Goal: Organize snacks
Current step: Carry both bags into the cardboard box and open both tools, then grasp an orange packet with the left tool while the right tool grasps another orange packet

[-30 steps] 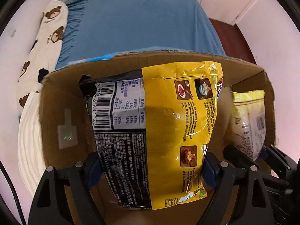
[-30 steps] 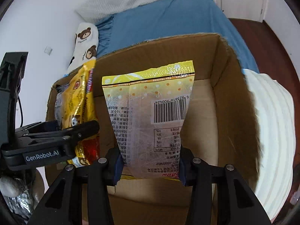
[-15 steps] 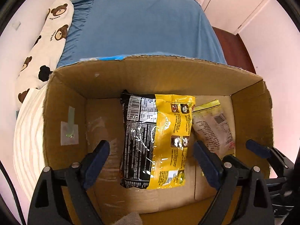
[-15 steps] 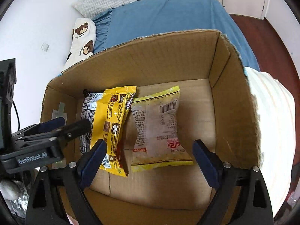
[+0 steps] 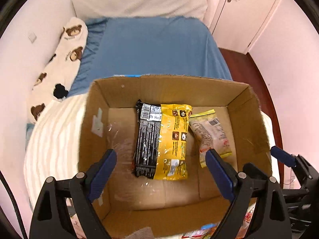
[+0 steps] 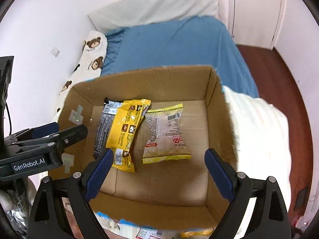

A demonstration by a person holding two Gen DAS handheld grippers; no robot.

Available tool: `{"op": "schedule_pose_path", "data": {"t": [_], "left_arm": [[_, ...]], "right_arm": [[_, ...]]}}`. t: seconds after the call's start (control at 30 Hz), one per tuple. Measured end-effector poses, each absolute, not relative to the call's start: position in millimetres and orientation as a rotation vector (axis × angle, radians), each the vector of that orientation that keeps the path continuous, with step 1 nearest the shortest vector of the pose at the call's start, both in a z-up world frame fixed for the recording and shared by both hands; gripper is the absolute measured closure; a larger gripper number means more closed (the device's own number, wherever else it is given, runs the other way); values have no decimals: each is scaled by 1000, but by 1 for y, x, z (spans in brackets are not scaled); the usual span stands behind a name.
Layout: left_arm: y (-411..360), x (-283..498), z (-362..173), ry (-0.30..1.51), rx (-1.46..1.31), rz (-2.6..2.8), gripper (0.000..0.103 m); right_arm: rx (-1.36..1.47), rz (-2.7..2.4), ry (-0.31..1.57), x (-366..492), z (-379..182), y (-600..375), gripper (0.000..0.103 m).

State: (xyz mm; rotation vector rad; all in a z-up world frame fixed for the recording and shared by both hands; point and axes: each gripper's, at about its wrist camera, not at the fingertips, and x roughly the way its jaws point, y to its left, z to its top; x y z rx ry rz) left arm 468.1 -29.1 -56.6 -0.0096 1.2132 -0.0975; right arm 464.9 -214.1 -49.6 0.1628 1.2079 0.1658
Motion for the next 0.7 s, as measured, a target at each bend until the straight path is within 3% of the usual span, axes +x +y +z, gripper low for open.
{"op": "schedule_pose_path", "data": {"t": [0.47, 0.7], "left_arm": [[-19, 375, -12, 1129, -63, -92, 12], [5, 314, -30, 1145, -98, -20, 12]], "right_arm": [[186, 189, 1102, 380, 12, -221, 8], [297, 191, 1189, 325, -8, -238, 8]]}}
